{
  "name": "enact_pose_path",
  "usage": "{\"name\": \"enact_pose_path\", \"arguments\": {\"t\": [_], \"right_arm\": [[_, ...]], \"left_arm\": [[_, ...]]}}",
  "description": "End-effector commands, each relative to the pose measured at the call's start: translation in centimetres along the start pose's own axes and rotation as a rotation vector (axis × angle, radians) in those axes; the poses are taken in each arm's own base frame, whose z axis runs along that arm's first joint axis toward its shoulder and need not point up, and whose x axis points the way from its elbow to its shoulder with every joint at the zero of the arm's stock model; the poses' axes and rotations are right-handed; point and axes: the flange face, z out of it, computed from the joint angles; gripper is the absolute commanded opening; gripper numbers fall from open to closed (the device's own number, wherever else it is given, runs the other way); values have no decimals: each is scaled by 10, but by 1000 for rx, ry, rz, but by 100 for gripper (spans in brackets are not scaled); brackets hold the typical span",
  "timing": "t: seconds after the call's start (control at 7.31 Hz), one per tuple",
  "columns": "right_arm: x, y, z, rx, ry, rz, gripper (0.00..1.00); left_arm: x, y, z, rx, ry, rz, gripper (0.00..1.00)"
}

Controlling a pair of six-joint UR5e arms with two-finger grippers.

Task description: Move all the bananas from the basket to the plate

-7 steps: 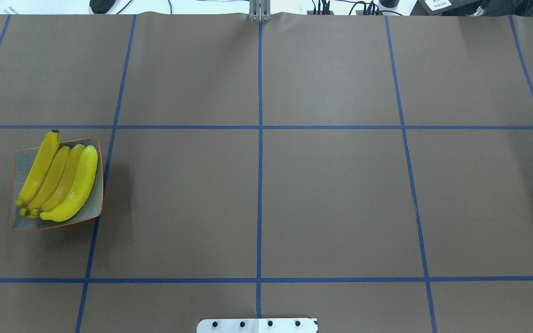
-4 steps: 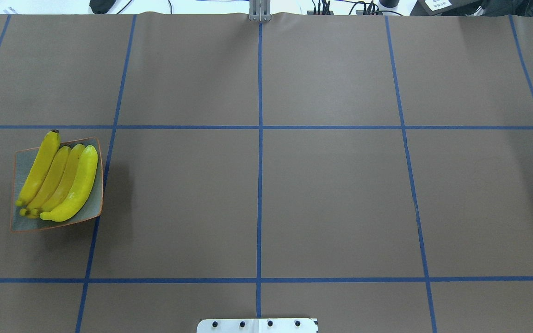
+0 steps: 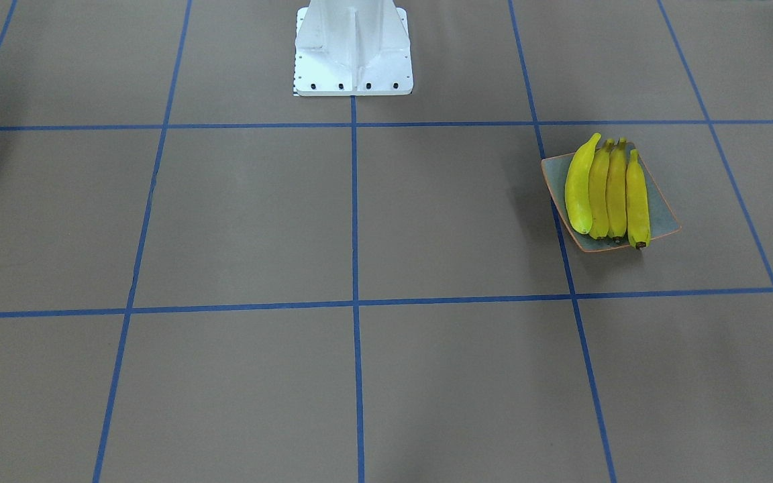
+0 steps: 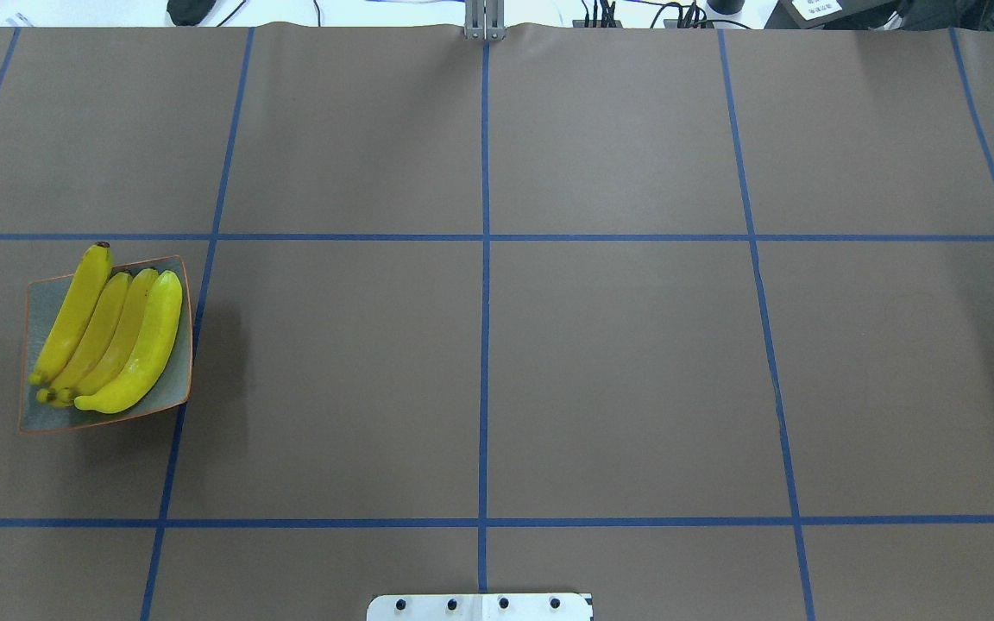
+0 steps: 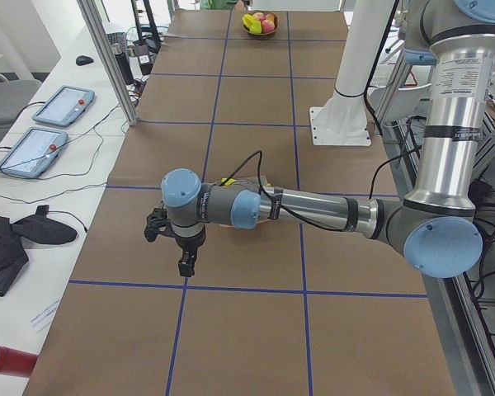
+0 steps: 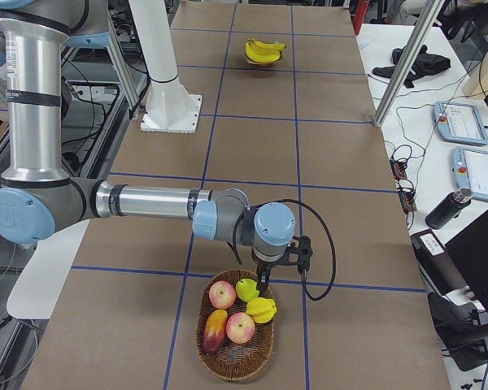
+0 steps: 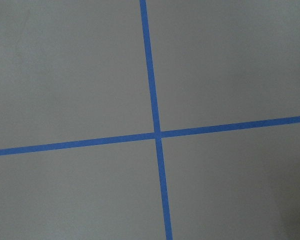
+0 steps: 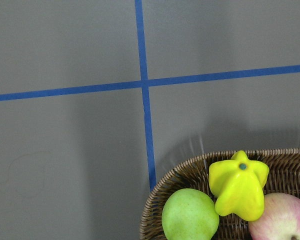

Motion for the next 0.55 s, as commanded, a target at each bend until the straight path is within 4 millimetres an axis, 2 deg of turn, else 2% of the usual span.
{"name": "enact_pose_path", "arguments": {"t": [0.0, 0.41], "right_arm": [[0, 2, -1, 1, 1, 1, 100], [-3, -1, -2, 4, 2, -5, 100]], "left_arm": [[0, 0, 1, -1, 0, 0, 100], [-7, 1, 9, -12, 1, -10, 100]]}}
